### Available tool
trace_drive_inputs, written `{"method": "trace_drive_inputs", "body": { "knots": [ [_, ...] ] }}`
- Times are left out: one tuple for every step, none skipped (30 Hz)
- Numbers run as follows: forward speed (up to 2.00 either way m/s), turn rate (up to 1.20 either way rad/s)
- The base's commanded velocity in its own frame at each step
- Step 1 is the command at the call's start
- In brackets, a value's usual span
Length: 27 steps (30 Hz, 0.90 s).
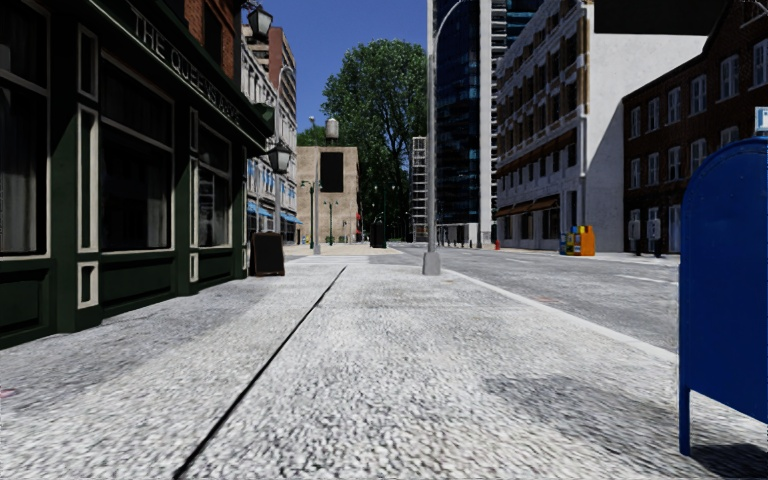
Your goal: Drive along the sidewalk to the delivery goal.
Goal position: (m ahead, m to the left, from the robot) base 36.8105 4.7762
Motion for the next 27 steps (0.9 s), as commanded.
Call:
{"method": "trace_drive_inputs", "body": {
  "knots": [
    [2.00, 0.00],
    [2.00, 0.00],
    [2.00, 0.00],
    [2.00, 0.00],
    [2.00, 0.00],
    [2.00, 0.00],
    [2.00, 0.00],
    [2.00, 0.00],
    [2.00, 0.00],
    [2.00, 0.00],
    [2.00, 0.00],
    [2.00, 0.00],
    [2.00, 0.00],
    [2.00, 0.00],
    [2.00, 0.00],
    [2.00, 0.00],
    [2.00, 0.00],
    [2.00, 0.00],
    [2.00, 0.00],
    [2.00, 0.00],
    [2.00, 0.00],
    [2.00, 0.00],
    [2.00, 0.00],
    [2.00, 0.00],
    [2.00, 0.38],
    [2.00, 1.20],
    [2.00, 1.20]
  ]
}}
